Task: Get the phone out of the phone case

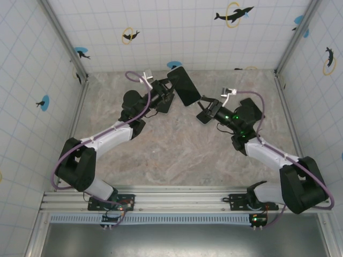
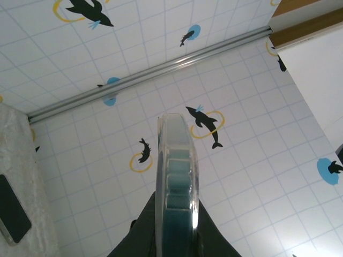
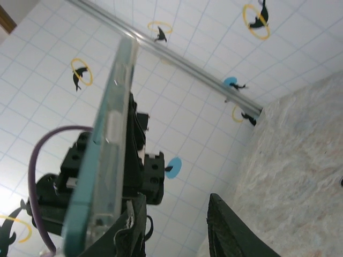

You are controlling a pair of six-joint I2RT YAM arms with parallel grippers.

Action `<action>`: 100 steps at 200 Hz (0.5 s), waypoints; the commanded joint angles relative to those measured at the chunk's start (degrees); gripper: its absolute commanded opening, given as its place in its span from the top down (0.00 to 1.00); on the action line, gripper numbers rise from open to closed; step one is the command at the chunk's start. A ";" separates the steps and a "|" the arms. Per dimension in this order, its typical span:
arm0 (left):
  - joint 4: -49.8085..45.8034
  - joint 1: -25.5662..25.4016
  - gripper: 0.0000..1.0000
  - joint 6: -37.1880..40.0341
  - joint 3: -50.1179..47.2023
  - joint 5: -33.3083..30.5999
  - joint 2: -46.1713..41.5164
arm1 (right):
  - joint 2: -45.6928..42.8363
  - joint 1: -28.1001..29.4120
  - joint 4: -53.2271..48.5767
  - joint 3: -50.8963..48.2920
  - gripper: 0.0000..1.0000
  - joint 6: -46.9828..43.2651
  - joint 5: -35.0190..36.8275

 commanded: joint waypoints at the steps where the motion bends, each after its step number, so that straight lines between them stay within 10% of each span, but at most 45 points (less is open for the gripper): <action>1: 2.89 0.12 1.00 0.83 -0.04 -1.05 -0.92 | -2.39 -0.91 4.19 -0.79 0.65 1.58 0.43; 100: 2.26 0.69 1.00 1.71 -1.27 -1.51 -1.88 | -3.49 -2.76 6.39 -1.91 0.65 4.55 -0.32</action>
